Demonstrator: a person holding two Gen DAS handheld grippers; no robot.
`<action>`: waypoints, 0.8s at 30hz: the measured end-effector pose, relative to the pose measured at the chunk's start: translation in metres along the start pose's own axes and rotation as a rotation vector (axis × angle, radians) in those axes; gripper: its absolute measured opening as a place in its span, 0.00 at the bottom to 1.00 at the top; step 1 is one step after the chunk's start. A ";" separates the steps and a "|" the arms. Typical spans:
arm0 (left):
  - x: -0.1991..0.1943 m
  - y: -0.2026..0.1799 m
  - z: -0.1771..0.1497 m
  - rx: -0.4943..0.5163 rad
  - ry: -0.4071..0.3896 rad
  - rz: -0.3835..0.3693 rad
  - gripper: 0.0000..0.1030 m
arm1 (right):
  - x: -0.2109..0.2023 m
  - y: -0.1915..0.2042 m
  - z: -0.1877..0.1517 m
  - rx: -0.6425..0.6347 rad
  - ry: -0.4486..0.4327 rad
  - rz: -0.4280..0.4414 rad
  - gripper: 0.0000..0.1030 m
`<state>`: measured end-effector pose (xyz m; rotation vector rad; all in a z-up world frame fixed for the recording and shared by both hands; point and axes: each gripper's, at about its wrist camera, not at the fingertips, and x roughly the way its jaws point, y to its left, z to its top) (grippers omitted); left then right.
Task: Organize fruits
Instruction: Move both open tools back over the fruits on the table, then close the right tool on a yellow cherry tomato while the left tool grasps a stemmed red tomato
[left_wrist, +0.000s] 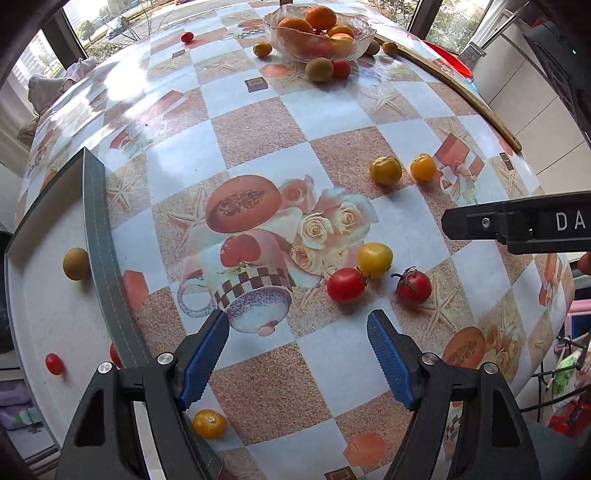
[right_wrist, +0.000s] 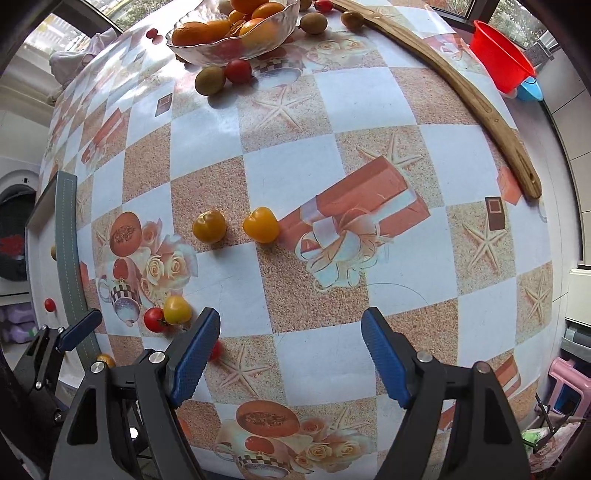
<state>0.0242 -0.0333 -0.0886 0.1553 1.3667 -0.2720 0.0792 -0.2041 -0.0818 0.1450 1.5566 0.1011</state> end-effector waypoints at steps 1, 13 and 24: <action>0.003 -0.002 0.001 0.001 0.000 0.000 0.76 | 0.001 0.001 0.001 -0.008 -0.004 -0.004 0.79; 0.021 -0.015 0.027 -0.003 -0.011 -0.007 0.76 | 0.017 0.020 0.041 -0.099 -0.050 -0.043 0.59; 0.022 -0.042 0.040 0.027 -0.018 -0.037 0.49 | 0.021 0.044 0.078 -0.156 -0.067 -0.034 0.21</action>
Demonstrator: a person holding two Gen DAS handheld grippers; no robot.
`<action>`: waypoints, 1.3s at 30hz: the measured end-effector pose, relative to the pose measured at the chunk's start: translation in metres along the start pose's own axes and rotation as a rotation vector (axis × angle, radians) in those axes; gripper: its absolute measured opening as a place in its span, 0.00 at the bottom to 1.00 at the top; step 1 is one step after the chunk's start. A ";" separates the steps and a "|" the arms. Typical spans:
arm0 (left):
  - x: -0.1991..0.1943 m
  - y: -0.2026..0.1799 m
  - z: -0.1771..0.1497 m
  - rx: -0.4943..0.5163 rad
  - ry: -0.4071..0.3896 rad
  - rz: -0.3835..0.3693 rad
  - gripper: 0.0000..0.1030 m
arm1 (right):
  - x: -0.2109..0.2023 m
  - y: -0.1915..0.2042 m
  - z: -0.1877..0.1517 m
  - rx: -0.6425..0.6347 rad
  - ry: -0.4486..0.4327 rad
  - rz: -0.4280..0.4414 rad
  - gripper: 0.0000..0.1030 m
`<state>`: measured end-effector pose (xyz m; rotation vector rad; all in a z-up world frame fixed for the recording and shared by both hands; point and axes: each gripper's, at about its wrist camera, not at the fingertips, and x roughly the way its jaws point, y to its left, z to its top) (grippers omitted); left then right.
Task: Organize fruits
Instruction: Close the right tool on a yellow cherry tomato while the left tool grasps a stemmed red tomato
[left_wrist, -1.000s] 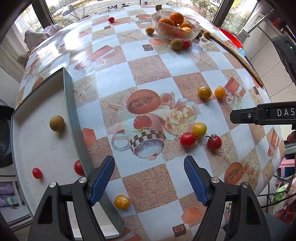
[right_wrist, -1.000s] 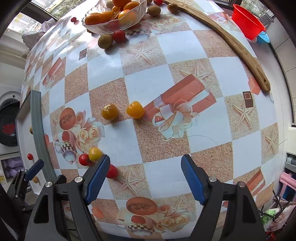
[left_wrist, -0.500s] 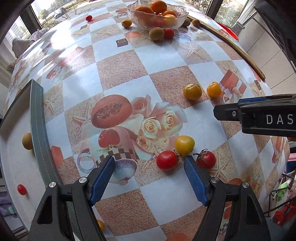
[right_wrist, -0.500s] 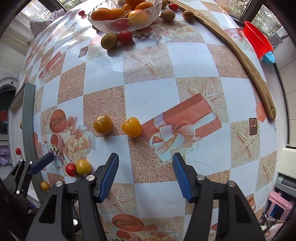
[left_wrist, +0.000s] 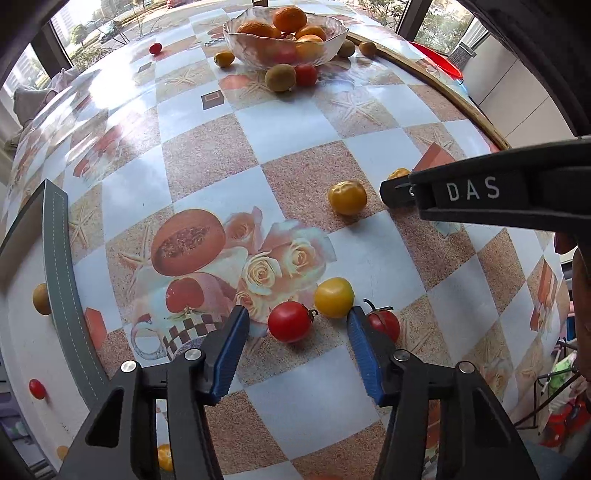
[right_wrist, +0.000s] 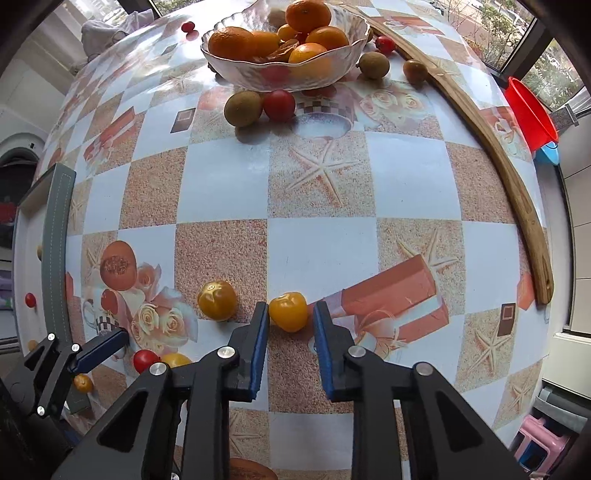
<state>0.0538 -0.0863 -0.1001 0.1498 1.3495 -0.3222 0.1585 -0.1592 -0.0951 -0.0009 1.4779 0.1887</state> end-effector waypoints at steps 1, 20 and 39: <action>0.000 -0.003 0.000 0.011 0.002 -0.005 0.43 | 0.000 -0.001 0.001 0.008 0.002 0.007 0.21; -0.013 0.021 -0.002 -0.050 0.014 -0.053 0.12 | -0.017 -0.037 -0.049 0.148 0.037 0.086 0.21; -0.009 0.006 0.019 0.087 -0.028 0.019 0.76 | -0.031 -0.055 -0.073 0.190 0.038 0.125 0.21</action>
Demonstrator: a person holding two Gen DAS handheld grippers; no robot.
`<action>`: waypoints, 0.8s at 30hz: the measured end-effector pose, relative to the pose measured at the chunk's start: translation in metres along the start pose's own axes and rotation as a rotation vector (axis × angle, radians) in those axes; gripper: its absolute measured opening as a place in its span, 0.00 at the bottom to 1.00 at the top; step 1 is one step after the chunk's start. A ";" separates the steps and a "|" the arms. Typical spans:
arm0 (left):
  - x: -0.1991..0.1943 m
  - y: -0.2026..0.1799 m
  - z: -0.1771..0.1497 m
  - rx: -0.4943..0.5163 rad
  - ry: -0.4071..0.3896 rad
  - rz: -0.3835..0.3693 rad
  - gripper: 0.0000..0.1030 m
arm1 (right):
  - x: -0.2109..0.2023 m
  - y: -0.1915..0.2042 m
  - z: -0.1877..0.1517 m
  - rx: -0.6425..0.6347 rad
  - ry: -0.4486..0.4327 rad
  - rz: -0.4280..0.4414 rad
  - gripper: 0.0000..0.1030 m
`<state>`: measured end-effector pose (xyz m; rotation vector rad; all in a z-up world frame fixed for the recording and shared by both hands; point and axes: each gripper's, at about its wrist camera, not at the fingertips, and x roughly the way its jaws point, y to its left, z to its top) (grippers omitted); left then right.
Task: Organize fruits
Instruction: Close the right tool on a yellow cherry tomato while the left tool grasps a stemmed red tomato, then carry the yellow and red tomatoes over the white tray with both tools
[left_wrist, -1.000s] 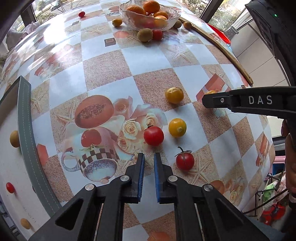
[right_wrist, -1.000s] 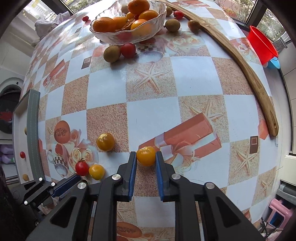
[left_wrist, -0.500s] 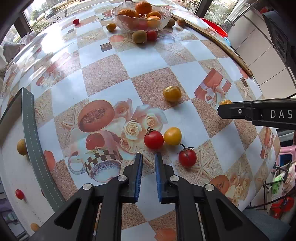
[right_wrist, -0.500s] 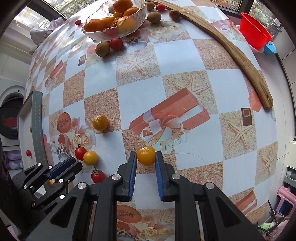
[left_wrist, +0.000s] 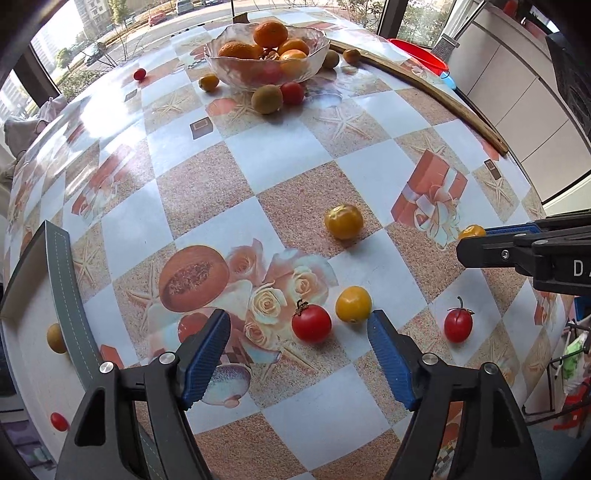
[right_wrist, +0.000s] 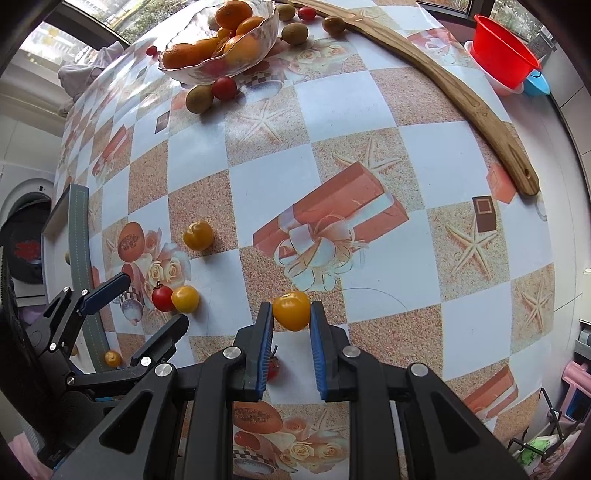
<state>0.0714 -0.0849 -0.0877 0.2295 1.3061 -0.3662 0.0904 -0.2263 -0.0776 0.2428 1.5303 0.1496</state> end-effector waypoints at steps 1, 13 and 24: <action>0.000 -0.002 0.001 0.014 -0.004 -0.009 0.73 | -0.001 -0.001 0.000 0.001 -0.001 0.000 0.21; 0.002 -0.010 -0.005 0.037 0.029 -0.157 0.20 | -0.009 -0.012 -0.003 0.031 -0.009 0.005 0.21; 0.003 0.009 -0.013 -0.026 0.042 -0.169 0.20 | -0.010 -0.012 -0.004 0.036 -0.008 0.015 0.21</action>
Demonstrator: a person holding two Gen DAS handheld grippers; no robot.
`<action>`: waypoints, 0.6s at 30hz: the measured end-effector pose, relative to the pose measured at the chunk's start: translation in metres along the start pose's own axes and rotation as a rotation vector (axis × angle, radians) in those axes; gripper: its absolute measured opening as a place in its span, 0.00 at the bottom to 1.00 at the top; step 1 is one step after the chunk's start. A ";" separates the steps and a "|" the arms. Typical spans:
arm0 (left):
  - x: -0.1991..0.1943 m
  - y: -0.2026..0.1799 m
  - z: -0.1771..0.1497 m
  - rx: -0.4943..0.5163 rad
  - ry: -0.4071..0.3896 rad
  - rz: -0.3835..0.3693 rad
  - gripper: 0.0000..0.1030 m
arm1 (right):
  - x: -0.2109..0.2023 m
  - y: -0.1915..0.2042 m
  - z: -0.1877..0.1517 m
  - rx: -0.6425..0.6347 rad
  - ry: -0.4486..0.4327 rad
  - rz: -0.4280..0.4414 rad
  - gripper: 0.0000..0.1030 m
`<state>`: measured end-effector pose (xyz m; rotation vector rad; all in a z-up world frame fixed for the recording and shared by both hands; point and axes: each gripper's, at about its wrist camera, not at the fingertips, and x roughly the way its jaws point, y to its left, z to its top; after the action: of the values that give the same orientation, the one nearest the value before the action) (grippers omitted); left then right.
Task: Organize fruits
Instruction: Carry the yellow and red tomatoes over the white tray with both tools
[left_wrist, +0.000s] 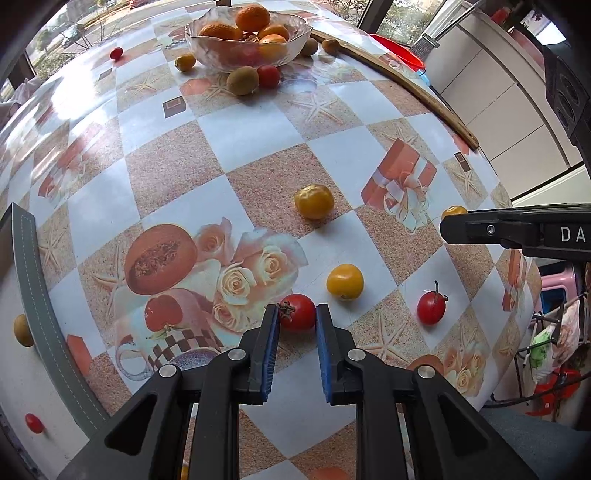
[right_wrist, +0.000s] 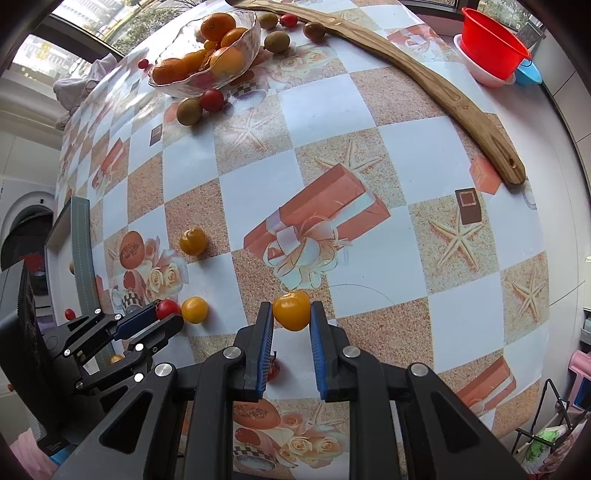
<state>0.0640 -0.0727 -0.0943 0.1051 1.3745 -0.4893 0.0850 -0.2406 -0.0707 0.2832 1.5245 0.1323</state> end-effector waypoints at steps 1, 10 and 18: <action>-0.001 0.000 0.000 -0.006 -0.006 -0.003 0.20 | -0.001 0.001 0.000 -0.003 -0.001 0.000 0.21; -0.034 0.019 -0.009 -0.071 -0.068 -0.011 0.20 | -0.010 0.021 -0.002 -0.052 -0.010 0.018 0.21; -0.068 0.050 -0.032 -0.176 -0.146 0.012 0.20 | -0.012 0.065 -0.003 -0.145 -0.006 0.029 0.21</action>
<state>0.0466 0.0017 -0.0466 -0.0650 1.2669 -0.3569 0.0872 -0.1812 -0.0422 0.1898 1.4973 0.2635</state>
